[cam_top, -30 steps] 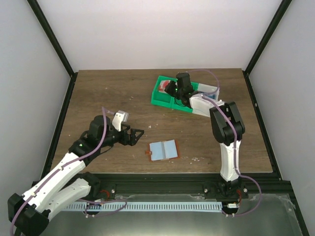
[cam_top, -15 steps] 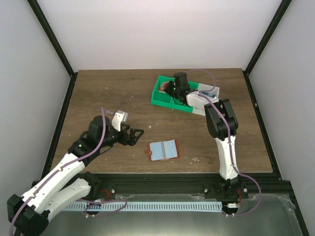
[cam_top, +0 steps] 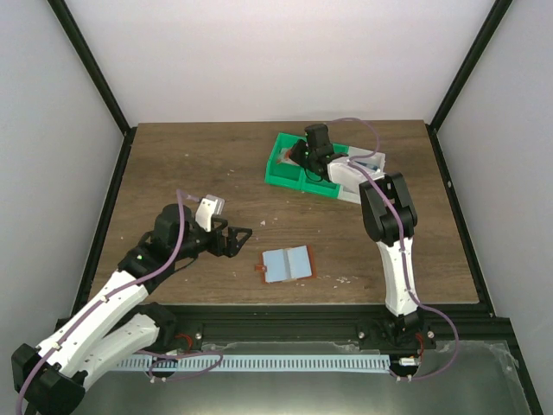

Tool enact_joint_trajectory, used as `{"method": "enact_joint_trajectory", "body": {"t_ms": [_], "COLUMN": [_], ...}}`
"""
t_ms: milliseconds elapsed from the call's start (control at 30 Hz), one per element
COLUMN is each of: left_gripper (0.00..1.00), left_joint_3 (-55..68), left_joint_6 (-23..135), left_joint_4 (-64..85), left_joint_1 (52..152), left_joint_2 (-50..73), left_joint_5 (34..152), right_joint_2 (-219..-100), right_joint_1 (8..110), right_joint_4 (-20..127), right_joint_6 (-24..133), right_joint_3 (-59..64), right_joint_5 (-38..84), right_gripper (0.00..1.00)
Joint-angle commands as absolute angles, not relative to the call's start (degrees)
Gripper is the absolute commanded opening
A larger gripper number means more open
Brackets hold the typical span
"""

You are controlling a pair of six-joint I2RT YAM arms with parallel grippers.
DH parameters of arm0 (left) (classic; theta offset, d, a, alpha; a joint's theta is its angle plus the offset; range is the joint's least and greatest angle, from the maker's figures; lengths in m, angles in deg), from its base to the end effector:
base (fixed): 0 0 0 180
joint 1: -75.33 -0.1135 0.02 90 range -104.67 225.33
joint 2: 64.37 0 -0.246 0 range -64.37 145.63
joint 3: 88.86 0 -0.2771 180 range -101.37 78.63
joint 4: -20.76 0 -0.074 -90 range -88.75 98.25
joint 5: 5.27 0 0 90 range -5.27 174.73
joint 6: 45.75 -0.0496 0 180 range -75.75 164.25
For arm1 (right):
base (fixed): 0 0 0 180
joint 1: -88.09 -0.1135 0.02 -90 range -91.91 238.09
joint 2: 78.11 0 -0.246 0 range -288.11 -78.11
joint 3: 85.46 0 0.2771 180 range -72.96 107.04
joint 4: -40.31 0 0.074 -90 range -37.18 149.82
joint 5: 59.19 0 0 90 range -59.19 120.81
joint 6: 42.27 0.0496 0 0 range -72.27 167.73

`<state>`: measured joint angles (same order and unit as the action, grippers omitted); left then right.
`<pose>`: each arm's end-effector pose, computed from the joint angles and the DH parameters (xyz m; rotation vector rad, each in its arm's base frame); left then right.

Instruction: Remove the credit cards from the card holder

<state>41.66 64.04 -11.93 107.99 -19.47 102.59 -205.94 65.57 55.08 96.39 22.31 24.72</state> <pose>0.1845 -0.1363 0.2522 0.4415 2.1103 -0.8713 0.4898 0.2088 0.1423 0.4567 2.2491 0.7968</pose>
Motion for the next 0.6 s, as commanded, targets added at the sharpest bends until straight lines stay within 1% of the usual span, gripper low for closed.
{"method": "enact_joint_trajectory", "body": {"t_ms": [0,100,133,200,233,567], "left_gripper": [1.00,1.00,1.00,1.00,1.00,1.00], "left_joint_3": [40.94,40.92,40.93,40.98,41.01,41.01], "left_joint_6": [63.26,63.49,63.50,63.55,63.57,63.66], "left_joint_4": [-12.69,-13.08,-13.10,-13.02,-12.94,-13.02], "left_joint_1": [108.15,108.20,108.18,108.17,108.17,108.14], "left_joint_2": [-20.08,-19.91,-19.91,-19.86,-19.79,-19.39], "left_joint_5": [102.07,101.38,101.42,101.58,101.66,101.53], "right_joint_2": [-205.78,-204.86,-204.70,-204.51,-204.50,-202.37], "right_joint_1": [66.05,66.13,66.10,66.14,66.15,66.34], "right_joint_4": [57.75,57.90,57.85,57.64,57.40,50.52], "right_joint_6": [94.85,94.33,94.12,93.92,93.83,96.82], "right_joint_3": [25.63,25.72,25.59,25.50,25.33,20.67], "right_joint_5": [26.72,27.25,27.43,27.64,27.66,28.35], "right_gripper": [0.11,0.11,0.09,0.03,0.01,0.00]}}
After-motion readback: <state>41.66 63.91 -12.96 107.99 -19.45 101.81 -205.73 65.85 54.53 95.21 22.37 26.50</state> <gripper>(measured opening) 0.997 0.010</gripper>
